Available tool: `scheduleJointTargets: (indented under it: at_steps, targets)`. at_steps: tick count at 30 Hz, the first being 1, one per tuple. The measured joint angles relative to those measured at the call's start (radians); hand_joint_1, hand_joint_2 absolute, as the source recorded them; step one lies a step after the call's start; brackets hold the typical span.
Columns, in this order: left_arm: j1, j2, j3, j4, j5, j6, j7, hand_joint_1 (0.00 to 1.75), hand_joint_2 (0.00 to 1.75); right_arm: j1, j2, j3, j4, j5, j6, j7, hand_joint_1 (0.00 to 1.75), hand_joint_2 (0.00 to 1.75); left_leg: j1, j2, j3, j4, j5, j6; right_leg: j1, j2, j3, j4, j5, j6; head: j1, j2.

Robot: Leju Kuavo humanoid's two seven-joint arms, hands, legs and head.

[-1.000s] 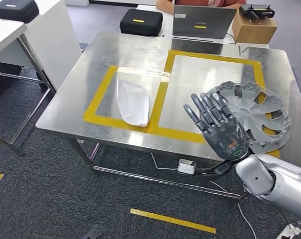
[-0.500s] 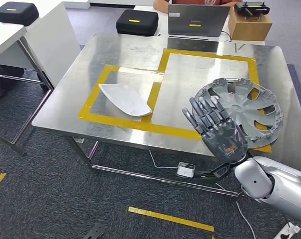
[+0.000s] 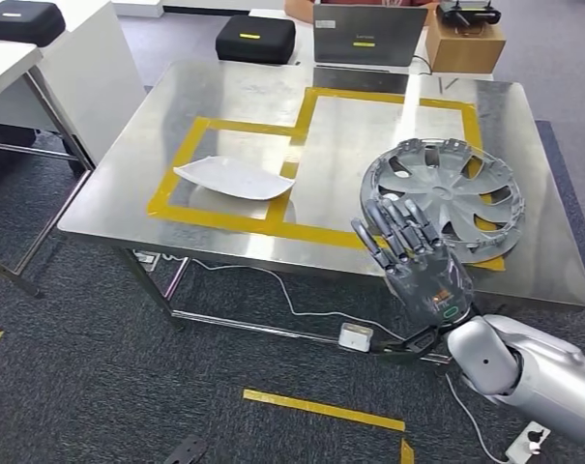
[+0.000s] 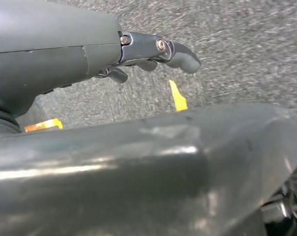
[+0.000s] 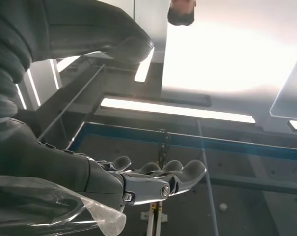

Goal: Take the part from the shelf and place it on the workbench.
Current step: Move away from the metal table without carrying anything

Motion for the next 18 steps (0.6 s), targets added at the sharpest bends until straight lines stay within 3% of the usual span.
scheduleJointTargets:
  at_steps: [2, 5, 6, 7, 8, 10, 12, 13, 15, 16, 18]
  targets:
    - [0.001, -0.003, 0.000, 0.000, 0.001, 0.002, -0.004, 0.00, 0.00, 0.052, 0.001, -0.040, 0.000, 0.000, 0.002, 0.000, 0.00, 1.75, 0.006, 0.005, -0.012, -0.015, 0.027, 0.002, 0.000, -0.002, -0.018, 0.028, -0.041, 0.010, 0.002, 0.000]
    - [0.007, -0.006, 0.000, 0.000, 0.008, 0.008, -0.016, 0.00, 0.00, 0.166, 0.005, -0.130, 0.001, 0.000, 0.009, 0.000, 0.00, 1.75, 0.010, 0.007, -0.051, -0.019, 0.062, 0.004, -0.008, -0.004, -0.064, 0.193, -0.170, 0.027, 0.003, 0.000]
    - [0.011, -0.008, 0.000, 0.000, 0.011, 0.011, -0.020, 0.00, 0.00, 0.213, 0.007, -0.166, 0.002, 0.000, 0.011, 0.000, 0.00, 1.75, 0.010, 0.007, -0.066, -0.018, 0.072, 0.003, -0.011, -0.004, -0.070, 0.244, -0.186, 0.032, 0.003, 0.000]
    - [0.016, -0.009, 0.000, 0.000, 0.012, 0.014, -0.023, 0.00, 0.00, 0.259, 0.010, -0.202, 0.003, 0.000, 0.012, 0.000, 0.00, 1.75, 0.010, 0.007, -0.081, -0.017, 0.081, 0.000, -0.014, -0.005, -0.064, 0.268, -0.178, 0.037, 0.003, 0.000]
    - [0.019, -0.010, 0.000, 0.000, 0.013, 0.016, -0.026, 0.00, 0.00, 0.300, 0.013, -0.236, 0.005, 0.000, 0.013, 0.000, 0.00, 1.75, 0.010, 0.008, -0.095, -0.014, 0.090, -0.003, -0.018, -0.006, -0.040, 0.256, -0.153, 0.040, 0.003, 0.000]
    - [0.023, -0.010, 0.000, 0.000, 0.017, 0.018, -0.030, 0.00, 0.00, 0.369, 0.023, -0.301, 0.008, 0.000, 0.014, 0.000, 0.00, 1.75, 0.010, 0.010, -0.120, -0.008, 0.105, -0.011, -0.024, -0.014, 0.056, 0.137, -0.114, 0.045, 0.003, 0.000]
    - [0.024, -0.010, 0.001, 0.000, 0.021, 0.019, -0.032, 0.00, 0.00, 0.444, 0.041, -0.373, 0.012, 0.000, 0.018, 0.000, 0.00, 1.75, 0.008, 0.010, -0.133, 0.000, 0.118, -0.021, -0.022, -0.019, 0.150, 0.004, -0.125, 0.039, 0.002, 0.000]
    - [0.026, -0.010, 0.001, 0.000, 0.025, 0.020, -0.033, 0.00, 0.00, 0.490, 0.057, -0.416, 0.015, 0.000, 0.020, -0.003, 0.00, 1.75, 0.009, 0.010, -0.136, 0.002, 0.125, -0.026, -0.019, -0.020, 0.171, -0.031, -0.136, 0.033, 0.001, 0.000]
    - [0.032, -0.012, 0.005, 0.000, 0.033, 0.026, -0.036, 0.00, 0.00, 0.602, 0.103, -0.519, 0.027, -0.002, 0.018, -0.030, 0.00, 1.75, 0.014, 0.008, -0.140, 0.004, 0.134, -0.036, -0.013, -0.023, 0.170, -0.045, -0.129, 0.013, 0.001, 0.000]
    - [0.038, -0.014, 0.007, 0.000, 0.038, 0.031, -0.038, 0.00, 0.00, 0.661, 0.134, -0.586, 0.040, -0.010, 0.011, -0.061, 0.00, 1.75, 0.016, 0.007, -0.144, 0.011, 0.121, -0.042, -0.012, -0.026, 0.163, -0.047, -0.122, 0.002, 0.001, 0.000]
    - [0.049, -0.018, 0.014, 0.001, 0.049, 0.046, -0.041, 0.00, 0.00, 0.768, 0.200, -0.731, 0.085, -0.050, -0.016, -0.141, 0.00, 1.75, 0.020, 0.005, -0.163, 0.075, 0.042, -0.053, -0.014, -0.030, 0.142, -0.051, -0.104, -0.019, -0.004, 0.000]
